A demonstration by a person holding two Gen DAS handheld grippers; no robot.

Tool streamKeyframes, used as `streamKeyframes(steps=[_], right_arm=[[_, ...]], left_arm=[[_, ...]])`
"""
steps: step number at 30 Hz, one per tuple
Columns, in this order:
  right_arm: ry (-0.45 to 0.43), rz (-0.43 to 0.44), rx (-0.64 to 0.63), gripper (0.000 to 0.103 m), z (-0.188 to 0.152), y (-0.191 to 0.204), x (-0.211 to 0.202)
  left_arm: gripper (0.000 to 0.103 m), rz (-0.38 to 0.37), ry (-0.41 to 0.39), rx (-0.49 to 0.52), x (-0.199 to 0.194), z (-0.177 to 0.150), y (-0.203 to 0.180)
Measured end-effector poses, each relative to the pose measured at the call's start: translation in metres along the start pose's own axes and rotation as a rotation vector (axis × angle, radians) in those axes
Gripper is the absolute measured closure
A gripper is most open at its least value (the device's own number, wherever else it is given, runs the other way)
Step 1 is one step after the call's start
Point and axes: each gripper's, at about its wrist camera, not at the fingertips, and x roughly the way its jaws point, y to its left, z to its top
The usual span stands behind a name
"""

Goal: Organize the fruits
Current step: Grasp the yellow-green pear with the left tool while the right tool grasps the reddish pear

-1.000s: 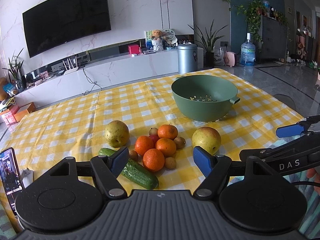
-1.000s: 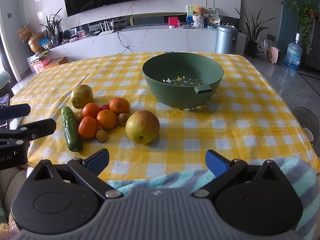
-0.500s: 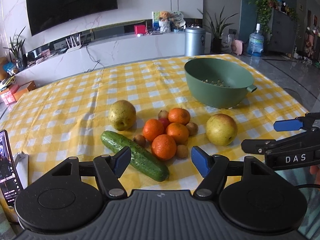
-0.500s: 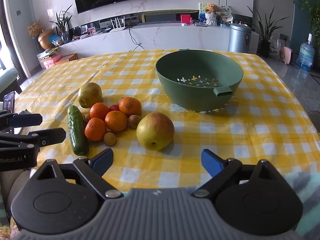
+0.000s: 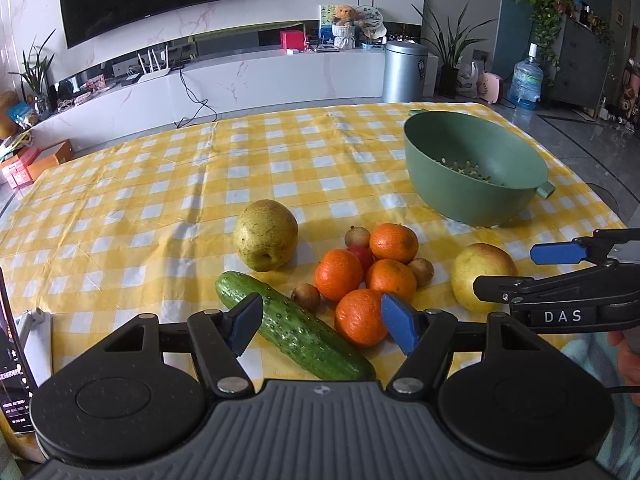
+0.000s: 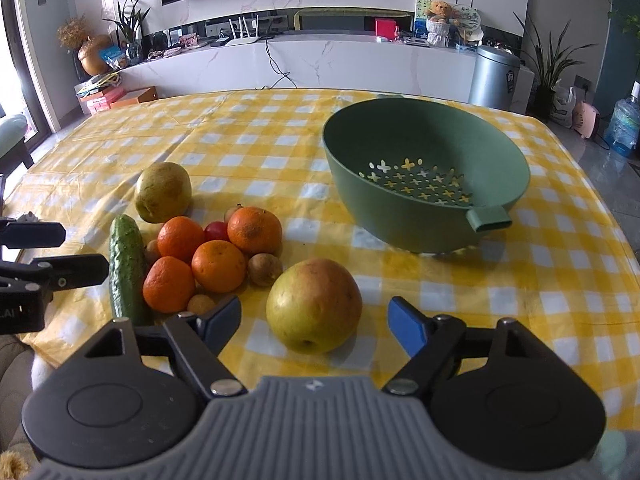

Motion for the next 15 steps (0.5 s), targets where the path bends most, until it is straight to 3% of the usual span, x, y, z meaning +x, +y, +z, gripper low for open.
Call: streamKeyframes(steps=[15], right_arm=[[0.031,0.002,0.028,0.040,0.004,-0.002,0.039]], left_arm=[[0.026,0.002,0.018,0.006,0.036,0.008,0.015]])
